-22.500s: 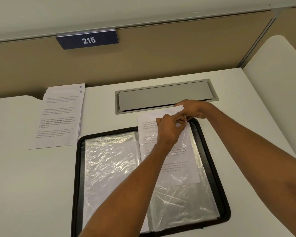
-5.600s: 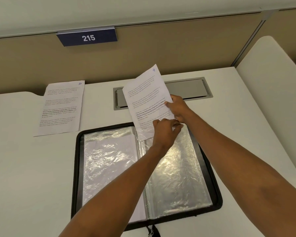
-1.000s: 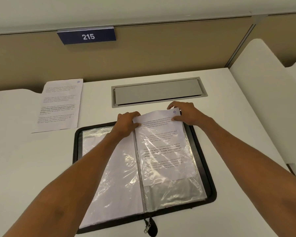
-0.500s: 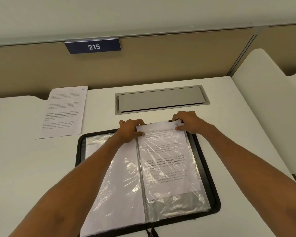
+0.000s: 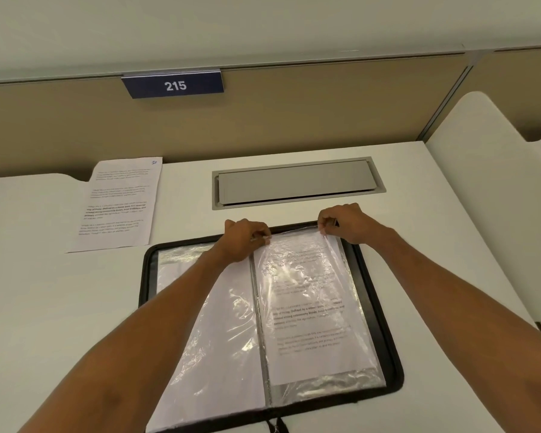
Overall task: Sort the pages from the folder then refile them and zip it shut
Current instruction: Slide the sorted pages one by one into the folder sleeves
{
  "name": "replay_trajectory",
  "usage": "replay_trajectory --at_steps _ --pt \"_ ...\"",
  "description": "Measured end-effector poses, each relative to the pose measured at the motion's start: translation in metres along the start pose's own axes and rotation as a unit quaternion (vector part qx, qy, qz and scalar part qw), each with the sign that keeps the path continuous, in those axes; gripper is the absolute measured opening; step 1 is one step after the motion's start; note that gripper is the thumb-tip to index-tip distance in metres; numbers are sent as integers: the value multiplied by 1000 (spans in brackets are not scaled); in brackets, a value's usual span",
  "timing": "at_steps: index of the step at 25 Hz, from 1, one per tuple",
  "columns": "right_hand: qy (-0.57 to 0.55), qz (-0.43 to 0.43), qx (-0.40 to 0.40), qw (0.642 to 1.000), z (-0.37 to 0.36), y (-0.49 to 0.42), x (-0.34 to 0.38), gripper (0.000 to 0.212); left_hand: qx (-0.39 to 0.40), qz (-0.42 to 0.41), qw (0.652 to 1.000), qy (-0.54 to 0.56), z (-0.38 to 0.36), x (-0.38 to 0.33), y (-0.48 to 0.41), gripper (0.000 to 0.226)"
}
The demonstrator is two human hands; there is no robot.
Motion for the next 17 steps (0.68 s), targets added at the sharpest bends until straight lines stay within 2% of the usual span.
replay_trajectory --at_steps 6,17 --pt "-4 5 39 999 -5 -1 6 10 10 -29 1000 1 -5 -4 2 3" --pt "35 -26 47 998 -8 3 1 8 50 -29 998 -14 -13 -14 0 17"
Point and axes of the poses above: each hand's wrist, its own y-axis away from the middle knuckle, its own z-axis out of the back of the hand, x = y × z, the point moved 7 cm from there along -y, towards the middle knuckle, and after that the axes turned 2 degrees about -x, right-handed, at the moved point
